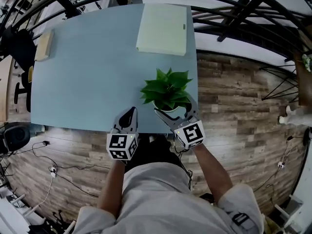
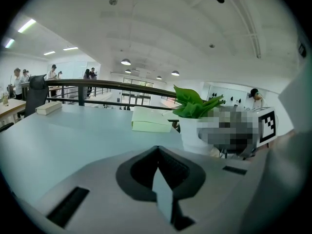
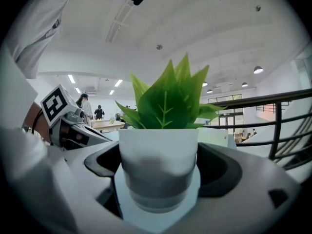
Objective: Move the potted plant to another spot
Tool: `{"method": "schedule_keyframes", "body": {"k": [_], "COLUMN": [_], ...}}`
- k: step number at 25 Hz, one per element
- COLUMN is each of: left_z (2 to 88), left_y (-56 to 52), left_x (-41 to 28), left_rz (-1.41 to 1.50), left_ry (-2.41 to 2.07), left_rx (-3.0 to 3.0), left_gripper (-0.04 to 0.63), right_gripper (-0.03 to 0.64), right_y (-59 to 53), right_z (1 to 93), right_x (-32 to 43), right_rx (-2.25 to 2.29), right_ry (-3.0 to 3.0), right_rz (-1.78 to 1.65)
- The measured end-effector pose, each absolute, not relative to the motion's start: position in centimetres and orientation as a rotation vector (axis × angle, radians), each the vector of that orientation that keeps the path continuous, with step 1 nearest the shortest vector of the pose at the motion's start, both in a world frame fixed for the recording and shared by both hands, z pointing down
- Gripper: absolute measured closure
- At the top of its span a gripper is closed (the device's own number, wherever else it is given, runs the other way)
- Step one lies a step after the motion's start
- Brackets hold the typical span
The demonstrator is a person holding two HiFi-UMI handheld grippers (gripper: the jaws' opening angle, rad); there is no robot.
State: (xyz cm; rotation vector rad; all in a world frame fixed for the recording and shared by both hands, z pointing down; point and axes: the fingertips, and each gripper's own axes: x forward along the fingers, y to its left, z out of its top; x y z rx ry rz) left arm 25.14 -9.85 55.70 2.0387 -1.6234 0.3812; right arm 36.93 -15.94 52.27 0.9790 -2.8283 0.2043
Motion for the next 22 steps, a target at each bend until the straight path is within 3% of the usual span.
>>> {"method": "schedule_keyframes", "body": {"k": [22], "left_z": [49.0], "left_y": [-10.4], "left_x": [25.9], "left_rz": [0.253], "left_ry": [-1.773], "left_rx": [2.057], "left_gripper": [0.584], "right_gripper": [0.133], "right_y": [-14.7], "right_z": [42.7], "right_x": [38.5], "right_rx": [0.851], "right_ry": [-2.991], "right_rz": [0.036]}}
